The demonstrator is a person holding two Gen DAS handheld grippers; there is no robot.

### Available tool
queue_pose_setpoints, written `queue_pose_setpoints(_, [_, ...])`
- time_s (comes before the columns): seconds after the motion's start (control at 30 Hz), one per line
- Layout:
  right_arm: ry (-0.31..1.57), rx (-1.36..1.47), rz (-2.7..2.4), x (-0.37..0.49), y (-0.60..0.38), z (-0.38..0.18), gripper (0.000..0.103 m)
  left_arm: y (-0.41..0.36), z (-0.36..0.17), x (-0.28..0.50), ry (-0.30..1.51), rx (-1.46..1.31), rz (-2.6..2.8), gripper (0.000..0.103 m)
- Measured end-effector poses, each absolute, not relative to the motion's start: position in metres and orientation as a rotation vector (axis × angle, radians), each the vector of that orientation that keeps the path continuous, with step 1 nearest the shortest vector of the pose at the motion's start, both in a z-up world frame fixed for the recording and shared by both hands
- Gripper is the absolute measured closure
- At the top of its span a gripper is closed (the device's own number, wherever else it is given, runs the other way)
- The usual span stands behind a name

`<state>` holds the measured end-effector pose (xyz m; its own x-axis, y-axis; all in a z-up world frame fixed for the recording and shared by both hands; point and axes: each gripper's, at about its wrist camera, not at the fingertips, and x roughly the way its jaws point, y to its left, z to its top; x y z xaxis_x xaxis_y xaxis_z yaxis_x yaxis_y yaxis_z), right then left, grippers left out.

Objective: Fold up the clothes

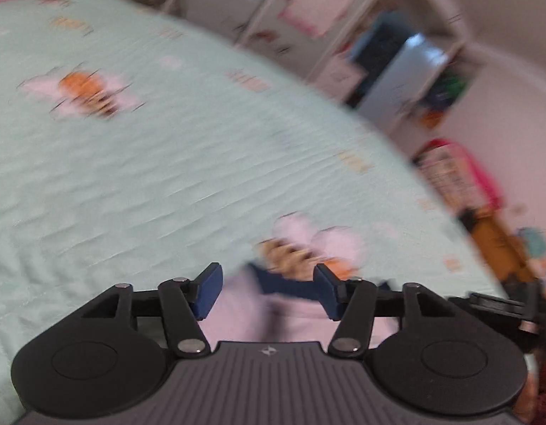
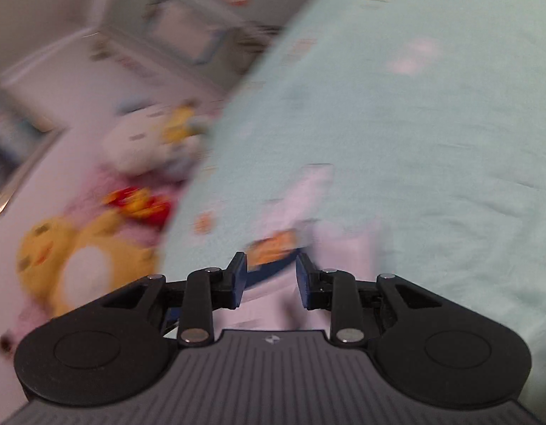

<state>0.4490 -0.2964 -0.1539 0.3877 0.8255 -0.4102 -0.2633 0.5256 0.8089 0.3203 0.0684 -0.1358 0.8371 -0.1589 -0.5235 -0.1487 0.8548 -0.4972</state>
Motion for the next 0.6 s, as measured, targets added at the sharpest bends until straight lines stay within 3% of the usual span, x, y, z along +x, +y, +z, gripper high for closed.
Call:
queue_pose_setpoints(0.03, [0.926,0.746,0.769,0.451,-0.300,-0.159,0.103,0.069,-0.135,0.318,0.577,-0.558,-0.003,0.049])
queue_pose_setpoints(0.07, [0.932,0.770,0.764,0.452,-0.304,-0.164,0.103,0.069,-0.132,0.316,0.573,-0.568,0.002,0.049])
queue_pose_setpoints(0.1, [0.927,0.784,0.764,0.451,-0.307,-0.164,0.101,0.070,-0.128,0.314,0.569,-0.578,0.006,0.048])
queue_pose_setpoints(0.2, [0.872,0.785,0.783,0.435,-0.316,-0.145,0.065,0.068,-0.106,0.296,0.511,-0.590,0.023,0.046])
queue_pose_setpoints(0.4, [0.818,0.717,0.868,0.351,-0.336,-0.095,0.063,0.043,-0.070,0.218,0.476,-0.626,0.007,0.037])
queue_pose_setpoints(0.6, [0.947,0.743,0.897,0.265,-0.347,-0.112,0.061,-0.003,-0.092,0.165,0.605,-0.586,-0.005,0.035])
